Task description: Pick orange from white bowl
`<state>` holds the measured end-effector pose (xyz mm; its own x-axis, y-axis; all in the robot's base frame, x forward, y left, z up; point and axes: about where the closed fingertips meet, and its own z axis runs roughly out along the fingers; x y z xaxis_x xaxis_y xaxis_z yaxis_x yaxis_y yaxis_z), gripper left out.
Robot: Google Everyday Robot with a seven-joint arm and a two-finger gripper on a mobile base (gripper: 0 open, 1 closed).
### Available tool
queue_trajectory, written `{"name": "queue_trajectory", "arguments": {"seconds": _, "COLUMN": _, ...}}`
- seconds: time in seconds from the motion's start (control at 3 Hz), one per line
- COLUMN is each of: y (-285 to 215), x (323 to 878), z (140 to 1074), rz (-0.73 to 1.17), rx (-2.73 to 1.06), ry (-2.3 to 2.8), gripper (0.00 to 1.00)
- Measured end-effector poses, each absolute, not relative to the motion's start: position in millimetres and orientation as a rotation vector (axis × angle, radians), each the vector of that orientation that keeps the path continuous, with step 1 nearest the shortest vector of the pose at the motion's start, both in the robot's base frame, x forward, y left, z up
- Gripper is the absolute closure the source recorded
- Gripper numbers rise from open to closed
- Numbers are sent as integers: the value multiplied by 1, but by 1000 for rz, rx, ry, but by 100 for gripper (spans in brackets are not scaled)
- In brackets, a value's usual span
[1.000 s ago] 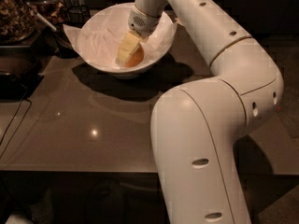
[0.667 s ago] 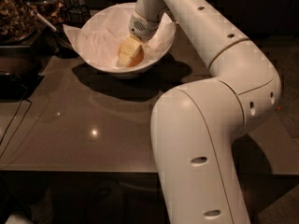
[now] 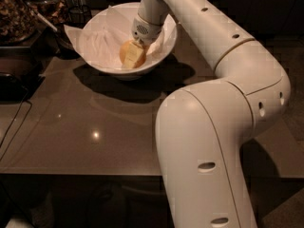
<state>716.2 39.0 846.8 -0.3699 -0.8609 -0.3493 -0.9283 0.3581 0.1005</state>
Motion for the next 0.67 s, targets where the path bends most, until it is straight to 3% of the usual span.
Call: {"name": "queue_trajectory", "arguments": {"seconds": 0.67, "y": 39, "x": 716, "z": 850, "rz": 414, "rx": -1604, "ry": 2384, "gripper": 90}}
